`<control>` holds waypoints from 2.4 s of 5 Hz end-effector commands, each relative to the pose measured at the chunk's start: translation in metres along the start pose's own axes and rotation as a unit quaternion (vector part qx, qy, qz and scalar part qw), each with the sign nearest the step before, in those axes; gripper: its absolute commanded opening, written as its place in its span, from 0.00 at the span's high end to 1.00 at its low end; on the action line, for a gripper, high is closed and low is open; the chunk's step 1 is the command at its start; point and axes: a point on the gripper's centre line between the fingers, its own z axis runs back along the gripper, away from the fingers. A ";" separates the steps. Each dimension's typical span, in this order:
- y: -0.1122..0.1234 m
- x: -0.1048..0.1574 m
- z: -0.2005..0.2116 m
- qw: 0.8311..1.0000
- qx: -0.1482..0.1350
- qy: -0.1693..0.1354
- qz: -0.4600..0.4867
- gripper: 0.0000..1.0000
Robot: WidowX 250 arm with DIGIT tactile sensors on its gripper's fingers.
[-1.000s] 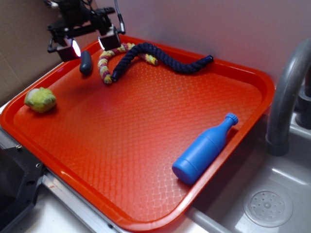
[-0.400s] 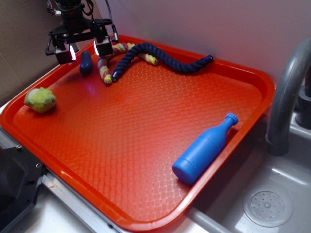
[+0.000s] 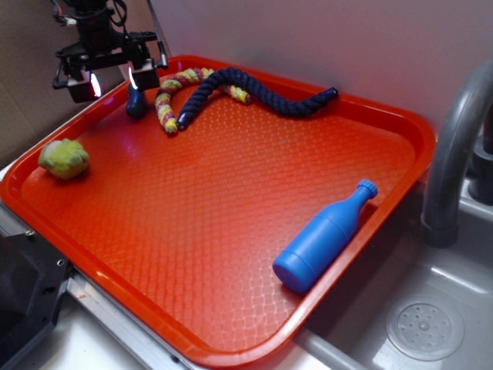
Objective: Grab the plastic pickle.
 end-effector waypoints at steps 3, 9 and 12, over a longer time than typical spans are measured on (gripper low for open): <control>-0.007 0.000 -0.022 0.997 0.061 -0.001 -0.039 0.00; -0.019 -0.024 0.001 0.983 0.051 0.067 -0.161 1.00; 0.011 -0.109 0.161 0.925 -0.103 0.049 -0.361 1.00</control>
